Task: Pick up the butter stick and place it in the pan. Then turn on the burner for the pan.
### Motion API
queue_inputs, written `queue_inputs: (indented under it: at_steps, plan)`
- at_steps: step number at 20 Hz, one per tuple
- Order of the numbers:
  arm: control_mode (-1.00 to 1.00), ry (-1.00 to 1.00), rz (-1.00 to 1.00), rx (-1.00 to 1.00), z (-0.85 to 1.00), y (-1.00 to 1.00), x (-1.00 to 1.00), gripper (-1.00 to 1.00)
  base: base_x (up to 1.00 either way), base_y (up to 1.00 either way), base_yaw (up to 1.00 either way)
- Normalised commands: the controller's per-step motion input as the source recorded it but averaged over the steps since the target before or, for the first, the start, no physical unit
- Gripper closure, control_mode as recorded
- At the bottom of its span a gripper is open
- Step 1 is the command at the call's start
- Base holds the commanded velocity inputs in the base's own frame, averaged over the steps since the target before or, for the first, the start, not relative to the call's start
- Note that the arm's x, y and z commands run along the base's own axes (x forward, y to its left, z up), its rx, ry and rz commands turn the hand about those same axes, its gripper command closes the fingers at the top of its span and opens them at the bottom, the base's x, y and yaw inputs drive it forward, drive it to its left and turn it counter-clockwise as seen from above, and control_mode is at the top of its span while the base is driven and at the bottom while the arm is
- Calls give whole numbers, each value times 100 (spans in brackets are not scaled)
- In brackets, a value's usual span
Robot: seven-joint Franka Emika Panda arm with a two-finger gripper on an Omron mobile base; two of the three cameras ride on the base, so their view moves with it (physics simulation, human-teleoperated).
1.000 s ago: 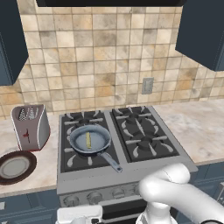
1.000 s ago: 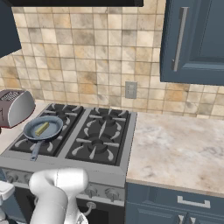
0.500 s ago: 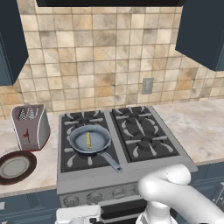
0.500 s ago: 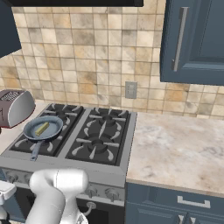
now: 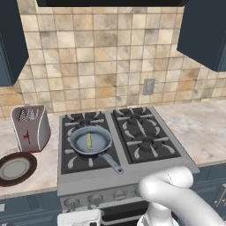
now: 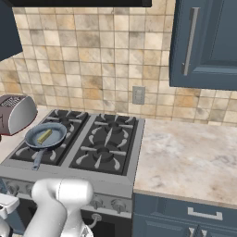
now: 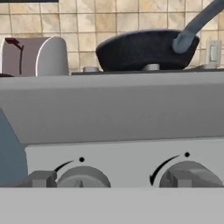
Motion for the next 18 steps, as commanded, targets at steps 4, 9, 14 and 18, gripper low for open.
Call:
queue_inputs:
  at_steps: [4,9,14,18]
  plan:
    - [-100,0,0,-2,-17,11,11,-100,0,0,0]
    - [-100,0,0,-1,-14,10,15,-100,0,0,0]
    - [-100,0,0,-2,-14,14,17,-100,0,0,0]
    - [-100,0,0,-1,-11,12,13,-100,0,0,0]
